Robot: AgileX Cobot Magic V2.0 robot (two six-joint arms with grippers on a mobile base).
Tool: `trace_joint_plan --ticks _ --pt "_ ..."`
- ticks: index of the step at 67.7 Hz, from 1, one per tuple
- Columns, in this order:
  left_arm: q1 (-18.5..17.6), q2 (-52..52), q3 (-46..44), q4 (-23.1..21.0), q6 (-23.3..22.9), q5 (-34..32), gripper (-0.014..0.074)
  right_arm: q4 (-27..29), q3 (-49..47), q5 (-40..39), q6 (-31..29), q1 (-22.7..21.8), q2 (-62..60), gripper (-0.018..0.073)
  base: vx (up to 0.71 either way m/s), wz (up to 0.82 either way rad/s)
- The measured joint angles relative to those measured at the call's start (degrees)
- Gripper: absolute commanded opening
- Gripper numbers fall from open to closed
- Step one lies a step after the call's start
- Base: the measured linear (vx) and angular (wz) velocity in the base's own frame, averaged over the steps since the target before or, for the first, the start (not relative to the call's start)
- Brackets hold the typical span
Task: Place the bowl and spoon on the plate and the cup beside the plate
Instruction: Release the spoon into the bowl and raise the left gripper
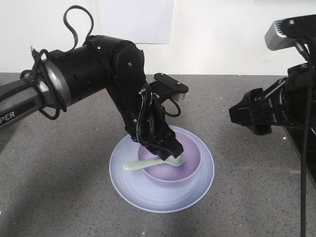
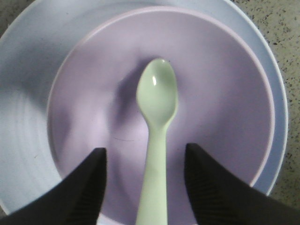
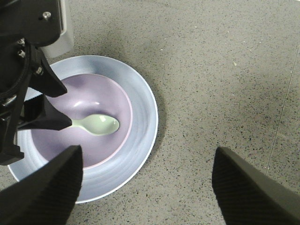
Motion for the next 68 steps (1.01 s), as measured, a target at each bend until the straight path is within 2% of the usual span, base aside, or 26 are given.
trace_joint_plan --ticks 17,27,35,41,54,68 --pt "0.00 -0.11 0.00 0.42 -0.27 0.00 0.0471 0.00 0.00 0.00 0.00 0.00 0.00 0.0559 0.00 0.00" --pt "0.36 -1.85 0.00 2.95 -2.45 -0.02 0.0471 0.00 0.00 0.00 0.00 0.00 0.00 0.0559 0.00 0.00" --pt "2.12 -5.17 0.00 5.44 -4.79 -0.02 0.0471 0.00 0.00 0.02 -0.05 0.00 0.00 0.0559 0.00 0.00" --pt "4.40 -8.09 0.00 7.65 -6.38 -0.02 0.0470 0.00 0.00 0.02 -0.05 0.00 0.00 0.0559 0.00 0.00" --pt "11.73 -15.75 0.00 13.60 -9.90 0.08 0.0470 -0.06 0.00 0.02 -0.05 0.00 0.00 0.0559 0.00 0.00" --pt "22.57 -23.45 0.00 19.59 -12.42 0.48 0.0470 -0.19 0.00 0.02 -0.11 0.00 0.00 0.0559 0.00 0.00"
